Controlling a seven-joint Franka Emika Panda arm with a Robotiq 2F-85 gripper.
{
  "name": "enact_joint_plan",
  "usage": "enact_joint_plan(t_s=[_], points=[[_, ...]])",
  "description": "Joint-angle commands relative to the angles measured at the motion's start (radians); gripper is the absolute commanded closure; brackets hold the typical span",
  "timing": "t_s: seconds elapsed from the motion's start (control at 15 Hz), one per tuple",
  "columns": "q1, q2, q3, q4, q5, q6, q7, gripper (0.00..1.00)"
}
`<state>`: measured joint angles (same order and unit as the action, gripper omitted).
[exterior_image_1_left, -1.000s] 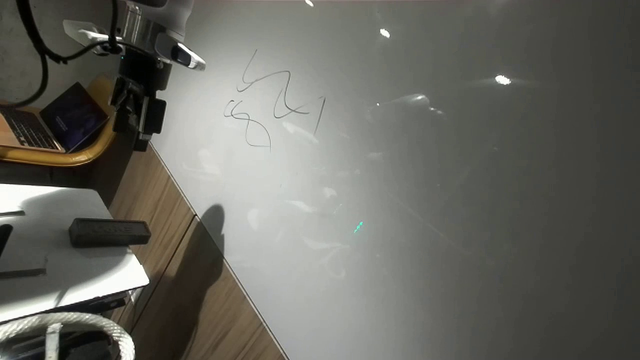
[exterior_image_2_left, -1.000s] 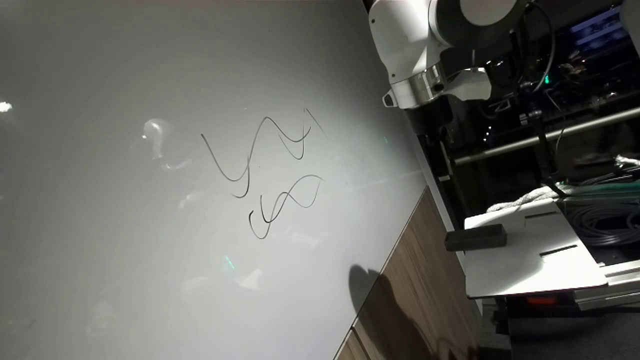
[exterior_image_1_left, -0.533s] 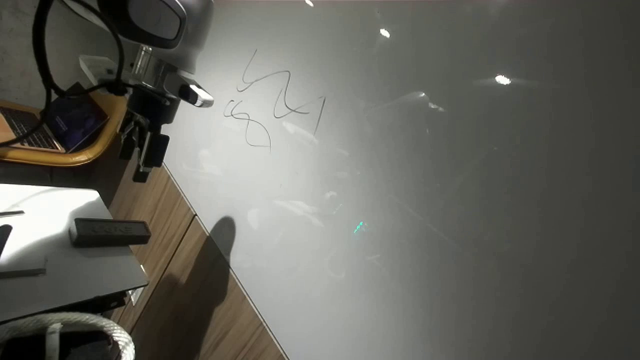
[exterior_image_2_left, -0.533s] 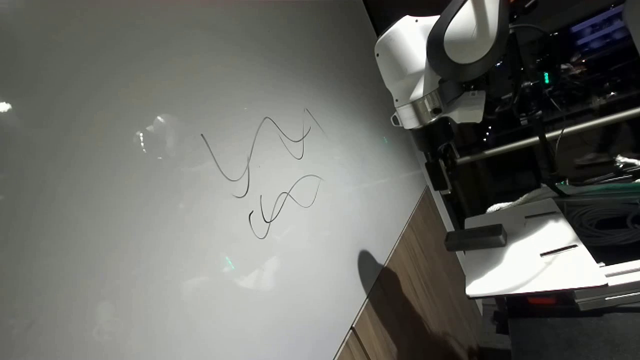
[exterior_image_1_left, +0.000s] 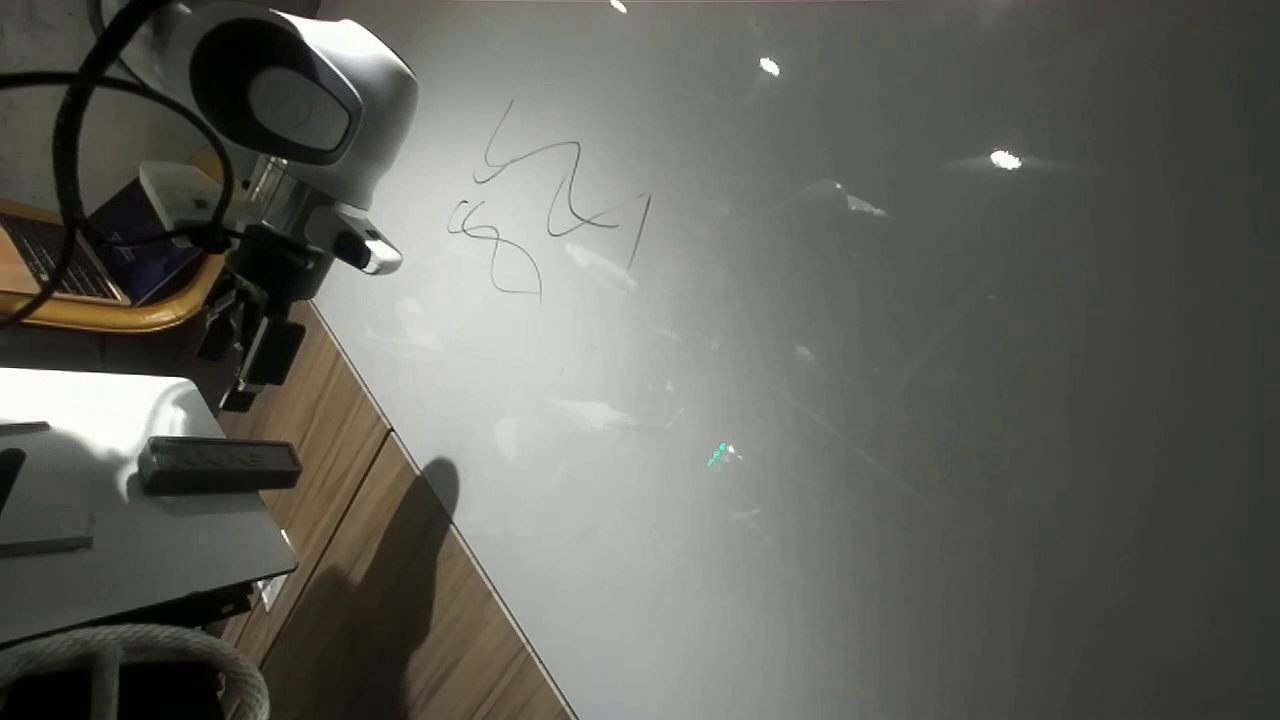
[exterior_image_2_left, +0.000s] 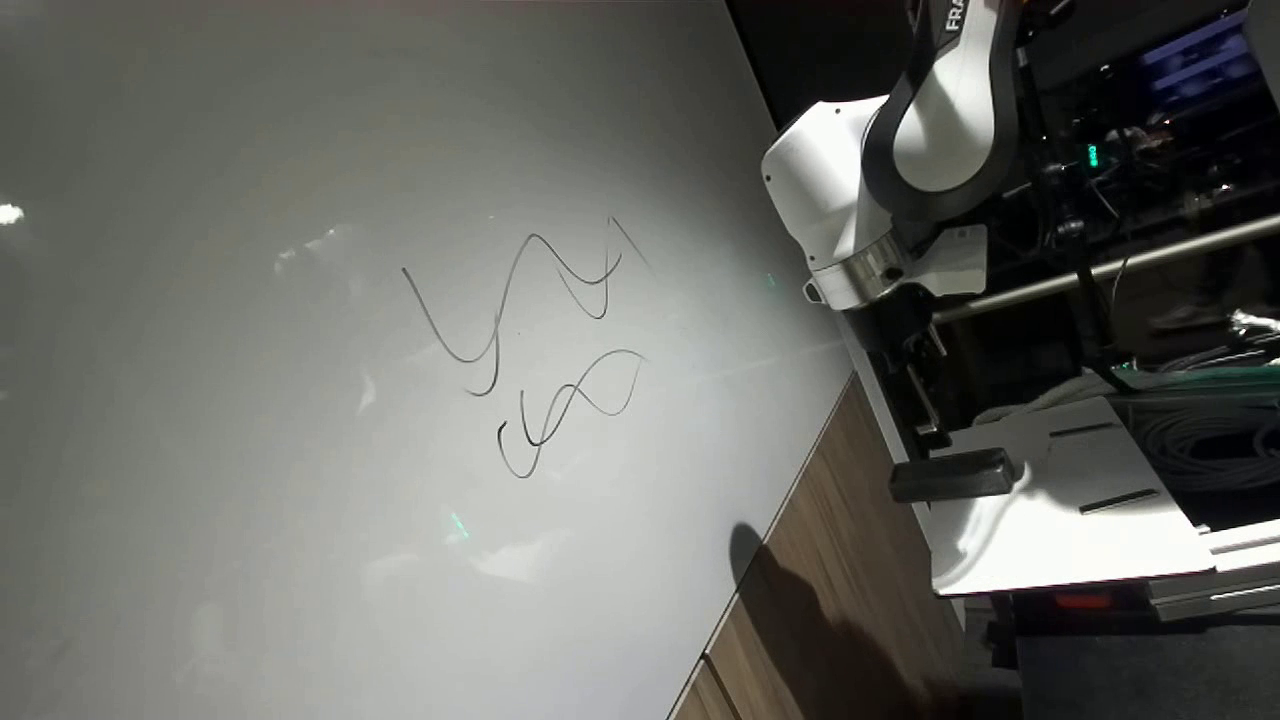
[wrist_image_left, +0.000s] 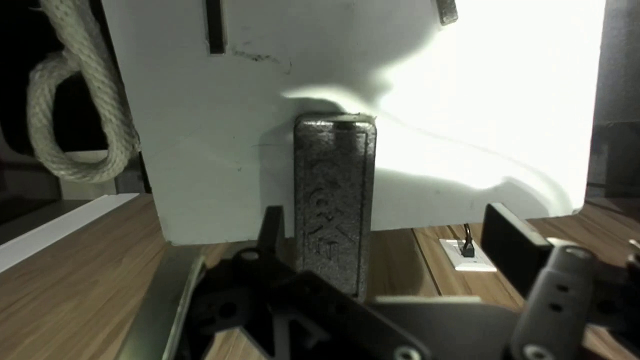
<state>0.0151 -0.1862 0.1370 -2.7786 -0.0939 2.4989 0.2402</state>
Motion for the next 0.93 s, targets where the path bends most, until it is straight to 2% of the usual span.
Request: enact_joint_plan(t_s=[0.0,0.87], points=[[-0.002,0.064,-0.012,0.0,-0.032,0.045,0.013,0.0],[-0.012,0.163,-0.086,0.001,-0.043,0.138,-0.025,0.0]])
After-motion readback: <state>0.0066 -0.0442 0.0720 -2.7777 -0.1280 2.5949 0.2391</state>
